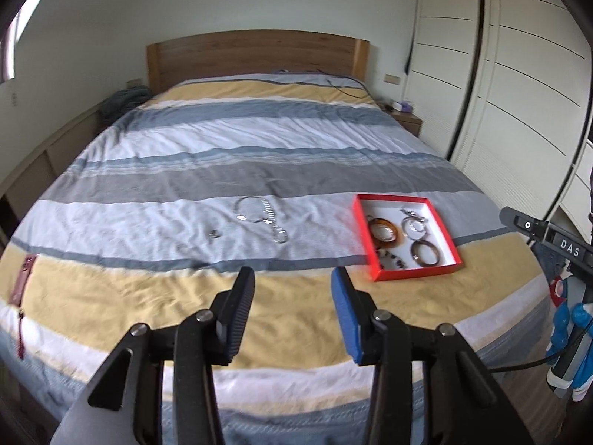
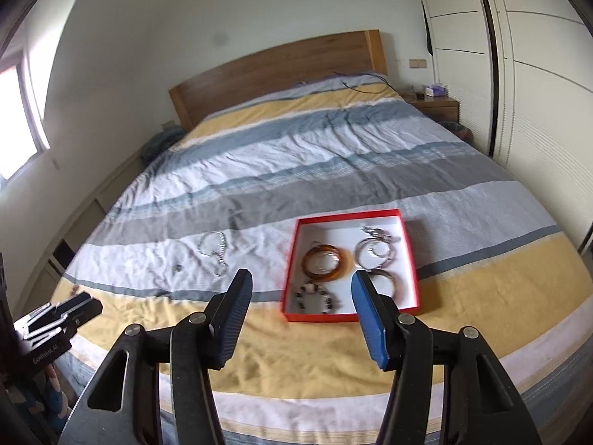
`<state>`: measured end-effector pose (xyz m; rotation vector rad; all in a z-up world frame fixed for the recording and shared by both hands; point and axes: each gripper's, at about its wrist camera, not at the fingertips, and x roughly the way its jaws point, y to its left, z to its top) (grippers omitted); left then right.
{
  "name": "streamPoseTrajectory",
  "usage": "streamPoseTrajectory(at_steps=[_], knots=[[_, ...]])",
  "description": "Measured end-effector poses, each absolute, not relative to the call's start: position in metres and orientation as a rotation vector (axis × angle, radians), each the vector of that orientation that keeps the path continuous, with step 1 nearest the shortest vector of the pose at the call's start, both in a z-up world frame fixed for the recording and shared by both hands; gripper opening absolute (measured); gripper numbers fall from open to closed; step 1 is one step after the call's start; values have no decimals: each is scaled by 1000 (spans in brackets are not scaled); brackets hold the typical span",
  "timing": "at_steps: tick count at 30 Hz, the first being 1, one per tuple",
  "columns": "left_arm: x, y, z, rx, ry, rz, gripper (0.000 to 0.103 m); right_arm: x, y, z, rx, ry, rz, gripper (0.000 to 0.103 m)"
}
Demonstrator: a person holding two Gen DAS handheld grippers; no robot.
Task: Organize jewelry
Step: 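Withdraw both grippers and move toward the last ring and chain necklace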
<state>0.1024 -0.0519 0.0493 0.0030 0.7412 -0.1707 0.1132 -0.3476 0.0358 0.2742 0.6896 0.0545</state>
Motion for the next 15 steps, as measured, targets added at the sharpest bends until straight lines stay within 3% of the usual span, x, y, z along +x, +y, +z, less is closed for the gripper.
streamPoseTrajectory(at_steps=[11,15], knots=[[44,-8,58,-47,702,-64,50,66,-304,39,281,656,137,57],[34,-3,58,-58,683,-58,50,49,-297,46,263,635,143,63]])
